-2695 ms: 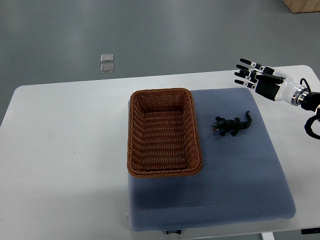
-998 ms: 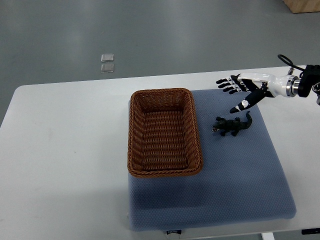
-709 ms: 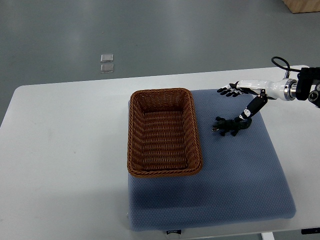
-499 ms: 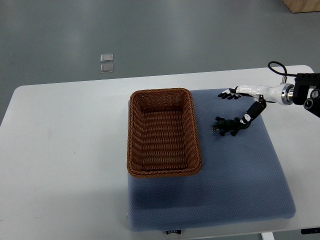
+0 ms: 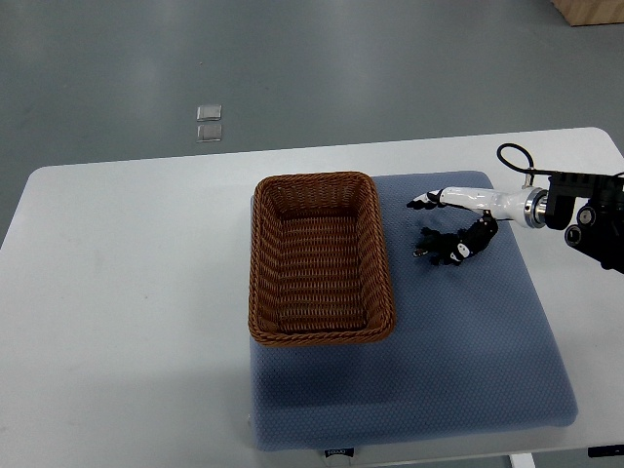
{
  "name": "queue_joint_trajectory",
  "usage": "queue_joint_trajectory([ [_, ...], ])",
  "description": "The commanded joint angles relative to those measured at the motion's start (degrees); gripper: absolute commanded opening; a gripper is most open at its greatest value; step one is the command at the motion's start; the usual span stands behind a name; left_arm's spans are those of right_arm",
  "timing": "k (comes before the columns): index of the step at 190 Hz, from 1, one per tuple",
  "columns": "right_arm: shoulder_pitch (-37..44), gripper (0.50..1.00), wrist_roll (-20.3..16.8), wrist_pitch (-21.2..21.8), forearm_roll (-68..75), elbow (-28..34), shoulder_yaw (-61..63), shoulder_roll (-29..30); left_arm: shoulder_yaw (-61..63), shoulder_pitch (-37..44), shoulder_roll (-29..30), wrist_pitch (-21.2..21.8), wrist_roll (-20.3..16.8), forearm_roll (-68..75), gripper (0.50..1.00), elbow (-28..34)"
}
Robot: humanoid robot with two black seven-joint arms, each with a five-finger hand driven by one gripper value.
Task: Place crocodile in brown basket with right hand
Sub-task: 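Close the right hand's fingers around the crocodile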
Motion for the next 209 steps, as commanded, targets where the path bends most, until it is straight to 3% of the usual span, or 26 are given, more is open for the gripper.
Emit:
queue_joint_trajectory([
  [1, -0.01, 0.932, 0.00, -2.49, -1.56, -0.04, -1.30, 0.05, 0.00, 0.00, 0.00, 0.00, 0.01, -0.01, 1.000, 0.00],
  [30, 0.07, 0.932, 0.00, -6.97, -4.28, 0.04, -3.58, -0.04, 0.00, 0.00, 0.00, 0.00, 0.01, -0.01, 1.000, 0.00],
  [80, 0.07, 0.928, 0.00, -7.24, -4.64, 0.04, -3.76, -0.04, 0.00, 0.00, 0.00, 0.00, 0.01, -0.01, 1.000, 0.00],
  [103, 0.07, 0.889, -0.09, -7.59, -6.04, 0.04, -3.76, -0.04, 0.00, 0.00, 0.00, 0.00, 0.01, -0.01, 1.000, 0.00],
  [151, 0.25, 0.756, 0.00, -8.82, -6.66, 0.04, -3.85, -0.12, 0.00, 0.00, 0.00, 0.00, 0.01, -0.01, 1.000, 0.00],
  [209, 0.16, 0.733, 0.00, -8.73, -6.57, 0.04, -3.85, -0.04, 0.00, 0.00, 0.00, 0.00, 0.01, -0.01, 1.000, 0.00],
])
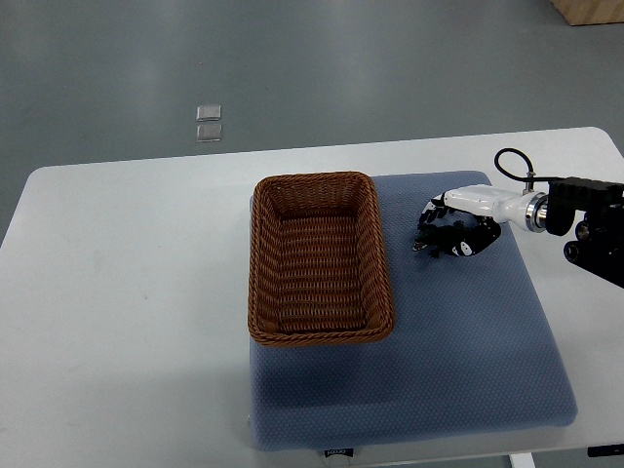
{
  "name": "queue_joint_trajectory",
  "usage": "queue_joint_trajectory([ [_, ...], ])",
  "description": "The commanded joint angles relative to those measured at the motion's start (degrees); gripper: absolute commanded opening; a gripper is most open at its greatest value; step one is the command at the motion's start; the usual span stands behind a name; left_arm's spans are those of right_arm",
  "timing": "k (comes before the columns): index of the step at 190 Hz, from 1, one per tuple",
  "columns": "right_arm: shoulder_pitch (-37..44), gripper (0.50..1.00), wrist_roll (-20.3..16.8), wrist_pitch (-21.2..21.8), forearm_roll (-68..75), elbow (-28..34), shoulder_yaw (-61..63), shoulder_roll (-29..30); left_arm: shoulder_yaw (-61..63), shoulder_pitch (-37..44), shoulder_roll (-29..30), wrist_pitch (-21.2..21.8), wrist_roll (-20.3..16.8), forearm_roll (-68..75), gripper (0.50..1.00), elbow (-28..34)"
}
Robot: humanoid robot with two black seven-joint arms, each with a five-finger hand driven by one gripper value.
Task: Place crocodile in brown basket with right hand
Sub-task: 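Close the right hand's fingers around the crocodile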
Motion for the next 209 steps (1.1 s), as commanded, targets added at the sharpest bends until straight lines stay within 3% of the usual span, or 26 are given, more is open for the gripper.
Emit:
queue_joint_trajectory([
  [1, -0.07, 0.733, -0.02, 0.11, 0.02, 0.01, -0.04, 0.09, 0.01, 0.00, 0.00, 0.00, 0.01, 0.00, 1.000, 0.00],
  [30, -0.07, 0.715, -0.02, 0.11, -0.06, 0.01, -0.04, 0.09, 0.01, 0.00, 0.00, 0.00, 0.01, 0.00, 1.000, 0.00],
  [70, 0.19, 0.580, 0.06, -0.06, -1.12, 0.01, -0.65, 0.09, 0.01, 0.00, 0.00, 0.00, 0.01, 0.00, 1.000, 0.00],
  [110, 0.37, 0.509, 0.33, -0.07, -1.56, 0.01, -0.65, 0.09, 0.01, 0.00, 0.00, 0.00, 0.01, 0.00, 1.000, 0.00],
  [209, 1.16, 0.500, 0.77, -0.24, -1.47, 0.01, -0.04, -0.18, 0.01, 0.00, 0.00, 0.00, 0.01, 0.00, 1.000, 0.00],
])
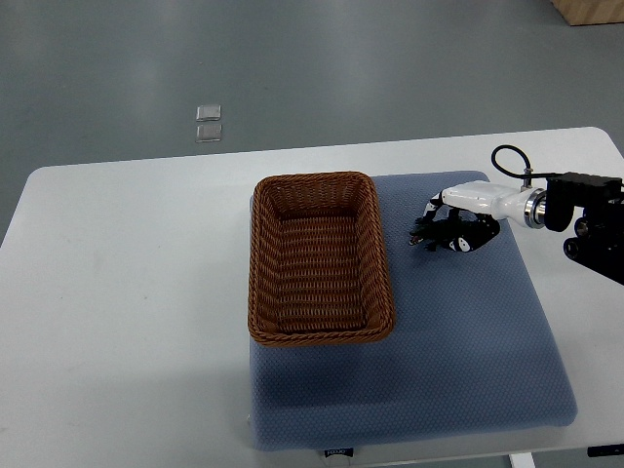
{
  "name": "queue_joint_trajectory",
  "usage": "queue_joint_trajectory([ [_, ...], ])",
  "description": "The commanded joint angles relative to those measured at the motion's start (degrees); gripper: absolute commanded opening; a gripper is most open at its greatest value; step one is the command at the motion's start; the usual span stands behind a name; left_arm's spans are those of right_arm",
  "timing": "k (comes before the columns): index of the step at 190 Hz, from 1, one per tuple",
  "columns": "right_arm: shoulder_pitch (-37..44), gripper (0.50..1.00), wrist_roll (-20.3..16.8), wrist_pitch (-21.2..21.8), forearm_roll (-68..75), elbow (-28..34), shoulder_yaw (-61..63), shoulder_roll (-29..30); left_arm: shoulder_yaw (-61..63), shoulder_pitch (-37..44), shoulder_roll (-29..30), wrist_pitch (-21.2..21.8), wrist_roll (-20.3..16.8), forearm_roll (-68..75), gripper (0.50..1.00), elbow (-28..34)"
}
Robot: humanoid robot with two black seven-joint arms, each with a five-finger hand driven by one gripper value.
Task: Place crocodile in brown basket with right hand
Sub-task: 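Close the right hand's fingers around the crocodile, then lift the crocodile and carry it over the wicker basket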
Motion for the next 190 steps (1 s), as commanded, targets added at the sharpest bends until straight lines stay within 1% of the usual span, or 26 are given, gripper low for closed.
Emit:
queue_joint_trajectory([
  [1, 0.10, 0.500, 0.21, -0.09, 0.08, 0.00, 0.40, -0.09, 0.01, 0.00, 0.00, 0.00, 0.01, 0.00, 1.000, 0.00],
  [55, 1.95, 0.500, 1.80, -0.09, 0.52, -0.09, 0.66, -0.97, 0.01, 0.00, 0.00, 0.00, 0.01, 0.00, 1.000, 0.00],
  [88, 2.30, 0.500, 1.97, -0.09, 0.78, -0.09, 0.75, -1.06, 0.01, 0.00, 0.00, 0.00, 0.01, 0.00, 1.000, 0.00],
  [113, 2.39, 0.500, 3.55, -0.35, 0.96, -0.09, 0.75, -0.97, 0.01, 0.00, 0.00, 0.00, 0.01, 0.00, 1.000, 0.00],
  [150, 3.88, 0.500, 3.73, -0.88, 1.13, -0.09, 0.84, -0.89, 0.01, 0.00, 0.00, 0.00, 0.01, 0.00, 1.000, 0.00],
  [190, 4.94, 0.500, 3.82, -0.97, 1.22, -0.09, 0.84, 0.61, 0.01, 0.00, 0.00, 0.00, 0.01, 0.00, 1.000, 0.00],
])
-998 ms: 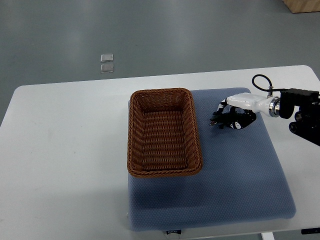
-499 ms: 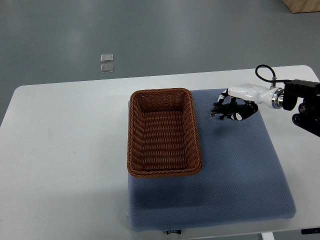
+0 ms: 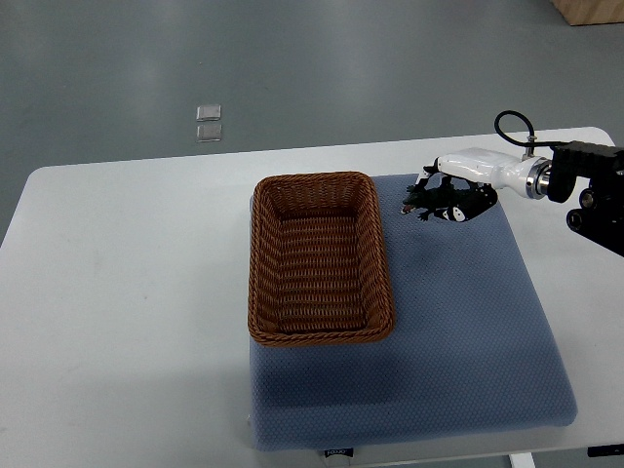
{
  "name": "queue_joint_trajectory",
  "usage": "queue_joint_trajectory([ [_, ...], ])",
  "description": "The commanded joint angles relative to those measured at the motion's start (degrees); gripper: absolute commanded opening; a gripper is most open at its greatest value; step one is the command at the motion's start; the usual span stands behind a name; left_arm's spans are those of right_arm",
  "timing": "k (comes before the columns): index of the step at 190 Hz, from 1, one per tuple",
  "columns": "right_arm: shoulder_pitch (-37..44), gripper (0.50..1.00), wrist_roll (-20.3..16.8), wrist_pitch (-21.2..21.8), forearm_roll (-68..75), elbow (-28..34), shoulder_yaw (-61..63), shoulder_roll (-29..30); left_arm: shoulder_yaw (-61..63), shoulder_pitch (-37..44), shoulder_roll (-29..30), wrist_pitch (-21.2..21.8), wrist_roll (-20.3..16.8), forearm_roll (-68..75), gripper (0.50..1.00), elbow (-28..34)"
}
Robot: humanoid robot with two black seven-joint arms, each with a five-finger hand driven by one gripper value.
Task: Place crocodile in brown basket with right hand
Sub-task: 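Lift the crocodile and carry it over the wicker basket, then lower the crocodile into the basket and open the right hand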
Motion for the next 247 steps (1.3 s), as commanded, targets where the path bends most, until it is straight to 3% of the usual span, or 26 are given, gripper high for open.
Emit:
queue_joint_trajectory([
  [1, 0.70, 0.500, 0.11, -0.06, -0.03, 0.00, 0.00, 0.94, 0.01, 0.00, 0.00, 0.00, 0.01, 0.00, 1.000, 0.00],
  [77, 4.57, 0.500, 0.20, -0.06, -0.12, 0.09, 0.00, 6.74, 0.01, 0.00, 0.00, 0.00, 0.01, 0.00, 1.000, 0.00],
  [102, 6.33, 0.500, 1.87, 0.03, -0.12, 0.18, -0.09, 8.06, 0.01, 0.00, 0.00, 0.00, 0.01, 0.00, 1.000, 0.00],
  [157, 4.74, 0.541, 2.13, 0.03, -0.83, 6.42, -0.61, 10.79, 0.01, 0.00, 0.00, 0.00, -0.08, 0.00, 1.000, 0.00],
  [173, 3.87, 0.584, 2.13, 0.03, -0.91, 6.42, -0.70, 11.66, 0.01, 0.00, 0.00, 0.00, 0.01, 0.00, 1.000, 0.00],
  [193, 3.69, 0.680, 2.04, 0.03, -0.91, 6.33, -0.70, 12.37, 0.01, 0.00, 0.00, 0.00, 0.01, 0.00, 1.000, 0.00],
  [208, 3.43, 0.695, 1.95, 0.03, -0.91, 6.33, -0.79, 12.63, -0.08, 0.00, 0.00, 0.00, 0.01, 0.00, 1.000, 0.00],
  [233, 2.64, 0.764, 1.95, 0.03, -0.91, 6.33, -0.79, 12.81, 0.01, 0.00, 0.00, 0.00, -0.08, 0.00, 1.000, 0.00],
  [247, 2.46, 0.862, 1.95, 0.03, -0.65, 6.33, -0.61, 12.81, 0.01, 0.00, 0.00, 0.00, 0.01, 0.00, 1.000, 0.00],
])
